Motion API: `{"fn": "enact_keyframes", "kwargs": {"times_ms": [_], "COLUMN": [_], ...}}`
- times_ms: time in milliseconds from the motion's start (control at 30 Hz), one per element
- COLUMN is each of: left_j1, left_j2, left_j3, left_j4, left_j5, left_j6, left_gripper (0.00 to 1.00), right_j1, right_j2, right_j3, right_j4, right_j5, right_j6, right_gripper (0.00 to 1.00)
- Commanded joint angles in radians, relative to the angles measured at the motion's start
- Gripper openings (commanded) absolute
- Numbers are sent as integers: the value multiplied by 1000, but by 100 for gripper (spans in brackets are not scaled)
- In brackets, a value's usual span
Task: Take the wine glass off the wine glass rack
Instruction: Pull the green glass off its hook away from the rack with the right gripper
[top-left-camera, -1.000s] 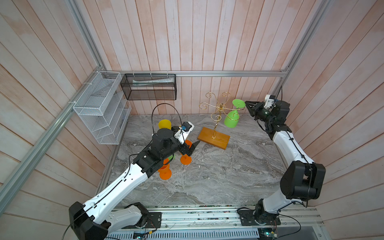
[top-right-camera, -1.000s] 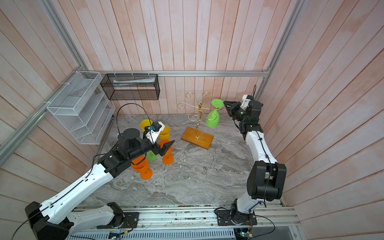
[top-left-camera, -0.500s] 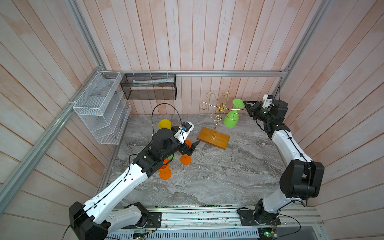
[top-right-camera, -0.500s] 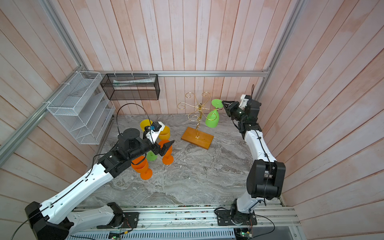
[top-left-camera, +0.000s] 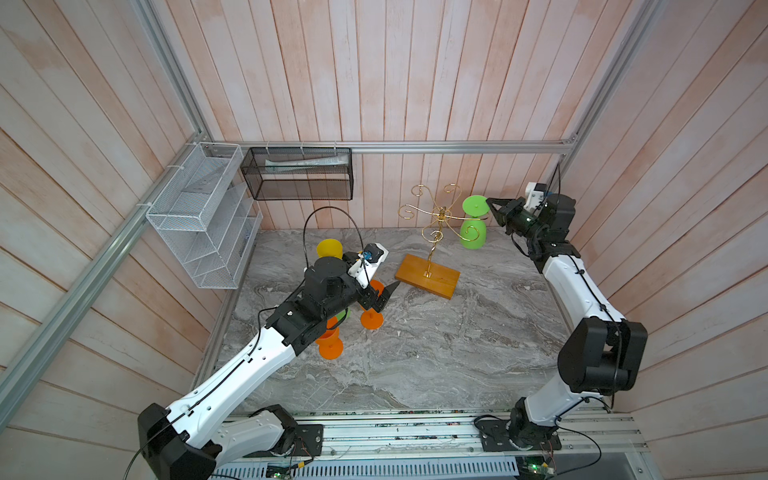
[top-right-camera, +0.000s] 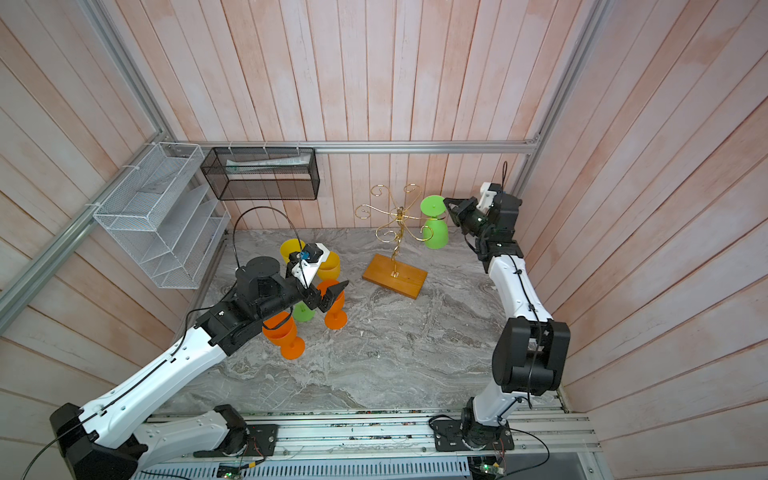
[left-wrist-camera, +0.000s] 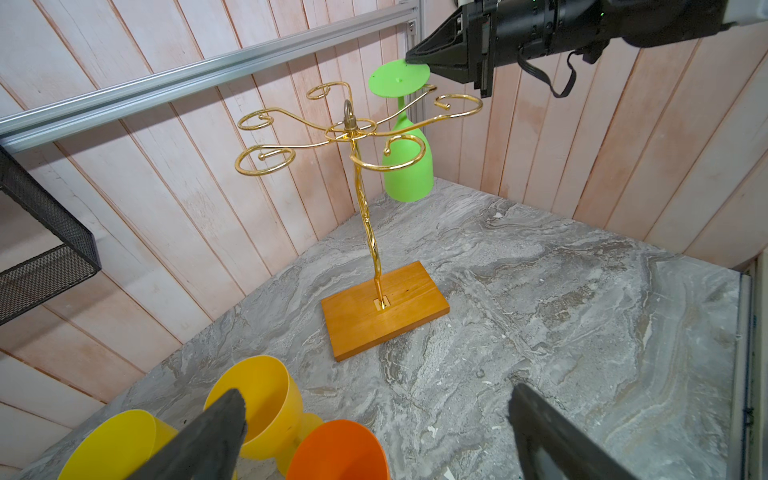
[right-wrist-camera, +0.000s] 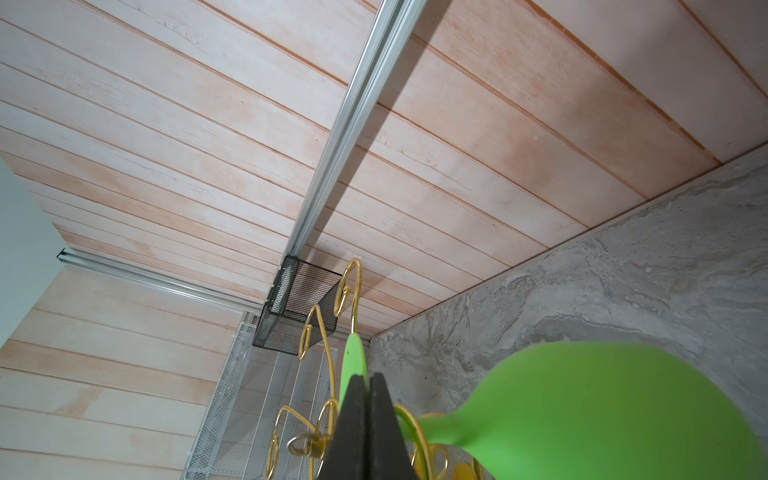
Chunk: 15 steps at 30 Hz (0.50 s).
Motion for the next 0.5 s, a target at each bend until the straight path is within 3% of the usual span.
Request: {"fn": "enact_keyframes", "kwargs": {"times_ms": [0,467], "left_j1": [-5,-5], "left_j2": [-2,-2], "left_j3": [13,17], "left_j4": [-3,-4], "left_j5": [-10,-12], "left_j6": [8,5], "left_gripper": [100,100], "right_j1": [13,16], "right_j2": [-11,-115], "right_j3": [32,-26], "right_j4": [-4,41], "right_j5": [12,62], "right_j6": [-18,13], "right_gripper": [0,0]}}
